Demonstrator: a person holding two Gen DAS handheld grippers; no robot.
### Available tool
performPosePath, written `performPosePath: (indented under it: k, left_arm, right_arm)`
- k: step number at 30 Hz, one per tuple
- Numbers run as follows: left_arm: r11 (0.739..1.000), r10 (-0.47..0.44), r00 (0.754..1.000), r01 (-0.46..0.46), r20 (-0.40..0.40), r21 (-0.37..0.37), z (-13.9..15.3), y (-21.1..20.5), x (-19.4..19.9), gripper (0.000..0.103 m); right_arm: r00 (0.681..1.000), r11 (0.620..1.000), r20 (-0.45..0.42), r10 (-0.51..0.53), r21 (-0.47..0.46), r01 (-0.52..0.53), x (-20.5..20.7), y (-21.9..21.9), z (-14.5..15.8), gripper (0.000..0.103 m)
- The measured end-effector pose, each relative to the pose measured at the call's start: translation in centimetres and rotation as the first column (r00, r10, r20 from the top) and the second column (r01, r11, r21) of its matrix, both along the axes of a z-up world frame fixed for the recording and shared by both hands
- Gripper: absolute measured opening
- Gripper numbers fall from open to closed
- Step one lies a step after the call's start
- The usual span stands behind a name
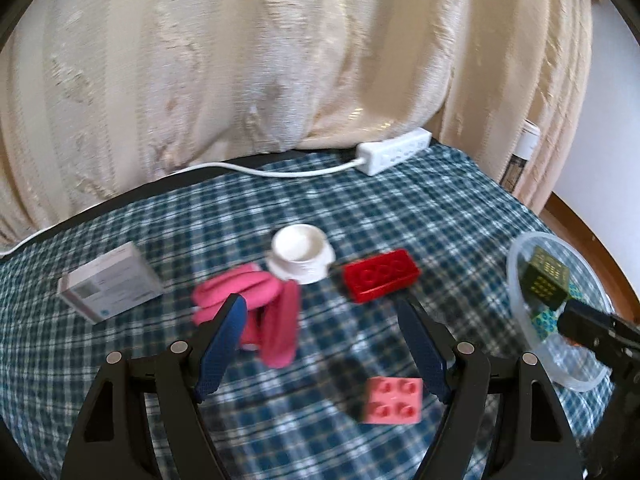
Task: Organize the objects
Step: 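Move both grippers back over the table toward the pink curlers and pink block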
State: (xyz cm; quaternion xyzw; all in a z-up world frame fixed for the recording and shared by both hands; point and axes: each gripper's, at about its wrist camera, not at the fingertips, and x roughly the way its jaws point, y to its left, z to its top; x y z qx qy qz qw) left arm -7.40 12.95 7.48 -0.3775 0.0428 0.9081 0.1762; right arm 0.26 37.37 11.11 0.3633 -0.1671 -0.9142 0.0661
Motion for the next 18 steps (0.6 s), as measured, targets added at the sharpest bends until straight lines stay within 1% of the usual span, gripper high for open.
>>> performPosePath:
  k: [10, 18]
  left_arm:
    - [0.997, 0.074, 0.997, -0.074, 0.002, 0.004, -0.3, -4.4, -0.9, 0.079]
    - [0.993, 0.122, 0.992, -0.122, 0.022, -0.008, -1.5, -7.4, -1.9, 0.079]
  right_arm:
    - [0.99, 0.991, 0.046, 0.132, 0.014, -0.133, -1.0, -6.0, -1.0, 0.057]
    - [0.974, 0.976, 0.074, 0.213, 0.025, -0.215, -1.9, -9.9, -1.9, 0.057]
